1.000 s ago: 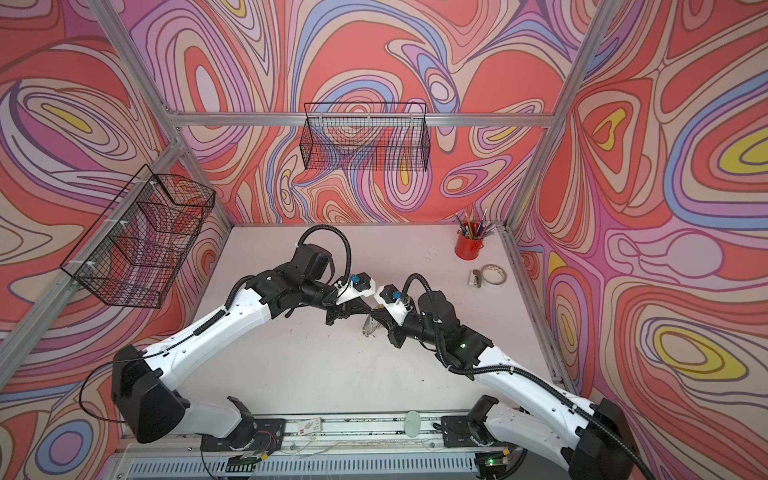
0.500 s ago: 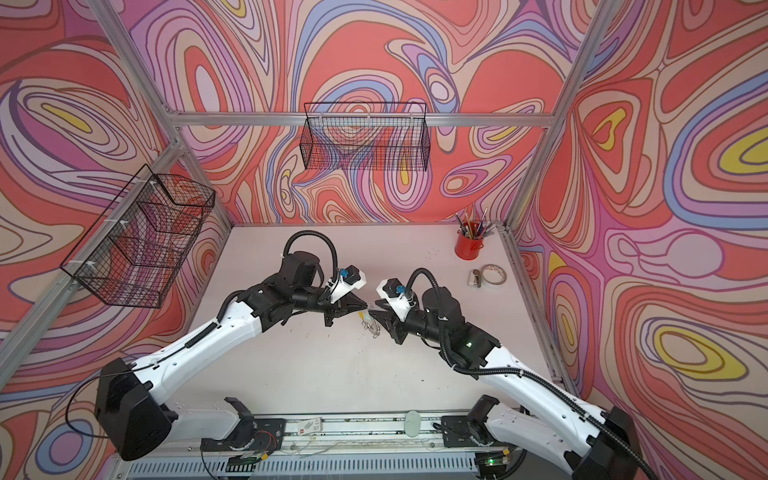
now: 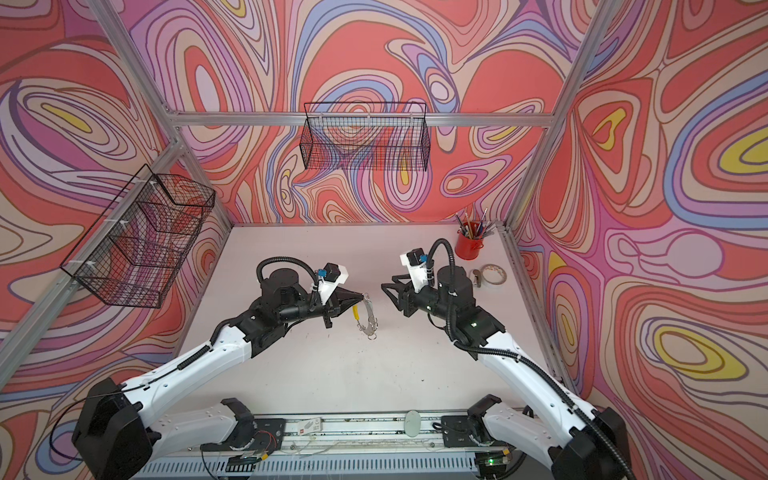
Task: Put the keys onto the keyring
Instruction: 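Lift the hoop with both grippers holding it between them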
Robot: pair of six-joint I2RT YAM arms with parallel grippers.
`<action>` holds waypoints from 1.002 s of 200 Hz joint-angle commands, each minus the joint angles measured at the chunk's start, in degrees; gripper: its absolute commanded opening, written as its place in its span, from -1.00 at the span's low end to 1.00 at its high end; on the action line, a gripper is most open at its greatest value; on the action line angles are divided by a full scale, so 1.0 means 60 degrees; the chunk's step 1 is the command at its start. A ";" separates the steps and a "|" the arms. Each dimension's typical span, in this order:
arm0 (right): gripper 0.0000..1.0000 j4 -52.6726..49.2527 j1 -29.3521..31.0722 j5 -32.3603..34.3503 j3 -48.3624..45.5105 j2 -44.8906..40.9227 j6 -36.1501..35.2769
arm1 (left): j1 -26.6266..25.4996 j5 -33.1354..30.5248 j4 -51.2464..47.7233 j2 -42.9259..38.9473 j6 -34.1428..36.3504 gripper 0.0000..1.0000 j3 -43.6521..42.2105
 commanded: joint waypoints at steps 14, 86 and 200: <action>-0.10 0.0802 -0.0077 -0.1575 0.0095 0.0241 0.0788 | 0.0014 -0.0466 0.4187 -0.0134 -0.1689 -1.00 -0.0922; -0.36 0.2233 -0.0656 -0.3772 0.0474 0.1083 0.1770 | -0.0275 -0.0762 0.7888 0.0632 -0.2090 -1.00 -0.2171; -0.63 0.2793 -0.0438 -0.4478 0.0483 0.1500 0.1859 | -0.0542 -0.0905 0.9756 0.1515 -0.2508 -1.00 -0.2723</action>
